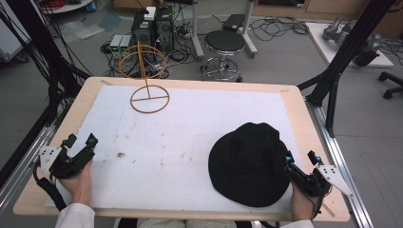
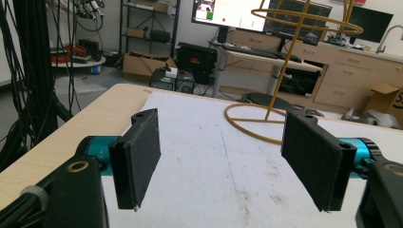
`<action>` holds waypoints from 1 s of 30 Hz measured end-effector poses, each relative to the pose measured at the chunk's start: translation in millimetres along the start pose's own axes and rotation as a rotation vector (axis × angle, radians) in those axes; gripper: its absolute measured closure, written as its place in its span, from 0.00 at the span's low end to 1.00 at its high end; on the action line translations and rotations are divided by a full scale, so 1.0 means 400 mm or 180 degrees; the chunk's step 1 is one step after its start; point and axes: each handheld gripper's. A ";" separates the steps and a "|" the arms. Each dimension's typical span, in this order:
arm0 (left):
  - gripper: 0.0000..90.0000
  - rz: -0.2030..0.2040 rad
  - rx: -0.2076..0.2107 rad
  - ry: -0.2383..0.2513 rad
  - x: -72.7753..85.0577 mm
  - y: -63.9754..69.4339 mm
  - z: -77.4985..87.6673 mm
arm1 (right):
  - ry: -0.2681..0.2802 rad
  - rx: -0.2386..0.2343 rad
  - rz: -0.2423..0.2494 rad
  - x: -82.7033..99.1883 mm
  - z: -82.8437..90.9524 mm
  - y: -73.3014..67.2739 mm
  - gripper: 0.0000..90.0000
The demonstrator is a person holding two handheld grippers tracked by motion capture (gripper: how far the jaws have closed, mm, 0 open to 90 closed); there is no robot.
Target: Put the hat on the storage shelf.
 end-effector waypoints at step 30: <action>0.33 0.0073 0.0094 -0.0032 0.004 -0.001 -0.007 | 0.0072 -0.0096 -0.0131 -0.023 0.013 0.002 0.19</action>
Point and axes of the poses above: each handheld gripper's, and its own axes: z roughly backward along the jaws, x roughly out of its underside, y roughly to its right, and after that the axes turned 6 degrees about x, right-handed
